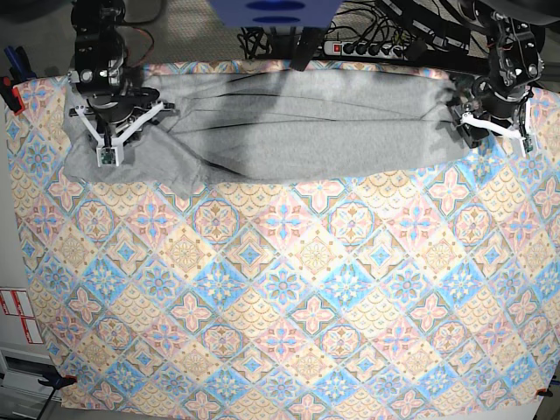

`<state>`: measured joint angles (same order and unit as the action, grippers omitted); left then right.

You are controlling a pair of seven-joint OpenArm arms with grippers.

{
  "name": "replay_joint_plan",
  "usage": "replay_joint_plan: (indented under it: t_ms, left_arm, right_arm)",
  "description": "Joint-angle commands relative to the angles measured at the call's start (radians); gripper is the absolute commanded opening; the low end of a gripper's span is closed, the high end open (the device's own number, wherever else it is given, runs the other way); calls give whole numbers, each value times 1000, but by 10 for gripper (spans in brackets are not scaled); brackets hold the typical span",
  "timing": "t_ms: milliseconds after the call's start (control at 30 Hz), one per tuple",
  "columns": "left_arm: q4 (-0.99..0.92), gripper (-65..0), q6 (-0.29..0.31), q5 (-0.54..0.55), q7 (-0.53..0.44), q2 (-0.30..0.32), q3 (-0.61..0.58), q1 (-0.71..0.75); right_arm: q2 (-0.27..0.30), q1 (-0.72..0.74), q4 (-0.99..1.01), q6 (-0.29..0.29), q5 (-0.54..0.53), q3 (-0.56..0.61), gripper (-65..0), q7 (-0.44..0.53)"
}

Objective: Fold the T-shirt properly
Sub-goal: 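Grasp the folded edges with both grippers and pull them taut, then fold the shirt side with the left gripper toward the right gripper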

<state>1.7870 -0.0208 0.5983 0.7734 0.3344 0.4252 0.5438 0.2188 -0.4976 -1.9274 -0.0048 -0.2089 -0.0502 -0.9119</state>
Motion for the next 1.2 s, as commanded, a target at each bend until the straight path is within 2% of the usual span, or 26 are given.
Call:
replay_joint_plan:
  t_ms: [0, 100, 200, 267, 433, 633, 800, 967, 1000, 1067, 1167]
  left_arm:
    - [-3, -268, 5, -1, 10, 33, 4, -1]
    - [-29, -268, 5, -1, 65, 76, 1, -21]
    - [-57, -268, 5, -1, 97, 88, -6, -52]
    - [-69, -268, 5, -1, 99, 88, -19, -69]
    - [-111, -268, 5, -8, 96, 99, -141, -101]
    - [-221, -268, 5, -8, 90, 98, -205, -147]
    - [-233, -268, 5, -10, 90, 98, -237, -150]
    - [-233, -277, 5, -8, 90, 96, -340, -150]
    - [-233, -286, 5, -5, 90, 96, -368, -150]
    - [-232, -351, 5, -1, 90, 98, -400, -152]
    - [-232, -535, 5, -1, 71, 90, -406, -153]
  right_arm:
    - [6, 14, -19, 2, 1, -3, -601, 14]
    - [6, 26, -19, 2, 1, -1, -601, 15]
    - [6, 46, -19, 2, -4, 0, -601, 14]
    - [6, 50, -19, 2, -5, 0, -601, 12]
    - [6, 63, -19, 2, -5, 0, -601, 10]
    - [6, 63, -19, 2, -5, -4, -601, 10]
    - [6, 63, -19, 2, -5, -6, -601, 10]
    - [6, 63, -19, 2, -5, -7, -601, 10]
    - [6, 64, -19, 2, -5, -7, -601, 10]
    - [6, 64, -19, 2, -5, -6, -601, 10]
    - [6, 64, -19, 2, -5, -7, -601, 10]
